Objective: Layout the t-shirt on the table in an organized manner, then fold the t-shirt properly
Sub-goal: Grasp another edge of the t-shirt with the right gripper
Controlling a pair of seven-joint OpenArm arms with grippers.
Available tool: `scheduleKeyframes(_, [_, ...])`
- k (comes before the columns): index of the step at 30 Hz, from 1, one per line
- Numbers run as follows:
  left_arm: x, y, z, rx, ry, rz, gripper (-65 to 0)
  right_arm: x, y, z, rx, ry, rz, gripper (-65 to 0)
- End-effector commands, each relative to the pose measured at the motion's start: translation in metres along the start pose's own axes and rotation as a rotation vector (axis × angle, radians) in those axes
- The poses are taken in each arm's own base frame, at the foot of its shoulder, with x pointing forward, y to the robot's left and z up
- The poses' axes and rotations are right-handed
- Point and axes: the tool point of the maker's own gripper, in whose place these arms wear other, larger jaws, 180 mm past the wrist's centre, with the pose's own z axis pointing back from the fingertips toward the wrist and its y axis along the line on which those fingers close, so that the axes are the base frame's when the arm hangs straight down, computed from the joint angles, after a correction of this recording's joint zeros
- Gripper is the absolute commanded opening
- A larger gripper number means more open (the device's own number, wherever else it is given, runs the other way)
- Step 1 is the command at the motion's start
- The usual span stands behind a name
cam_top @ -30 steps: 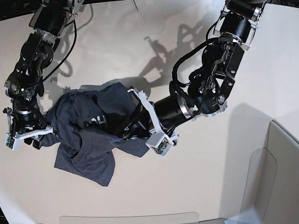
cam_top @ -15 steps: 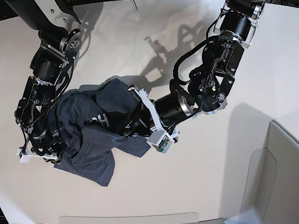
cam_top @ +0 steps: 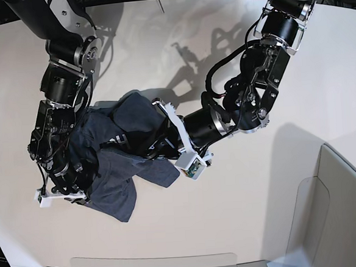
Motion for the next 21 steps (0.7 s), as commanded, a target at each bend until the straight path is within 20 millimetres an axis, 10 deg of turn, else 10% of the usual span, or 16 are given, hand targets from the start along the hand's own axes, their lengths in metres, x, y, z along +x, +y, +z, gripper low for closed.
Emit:
scheduleKeyframes(1, [0.019,-0.004,0.001,-0.018,-0.056,-0.021,-65.0,0.028,0.023,0.0,0.052,-0.082,0.011,-46.4])
scheduleKeyframes(21, [0.012,-0.004,0.002,-0.014,-0.049,-0.003,-65.0,0.01,0.024,-0.023,0.043,-0.013,-0.04,-46.4])
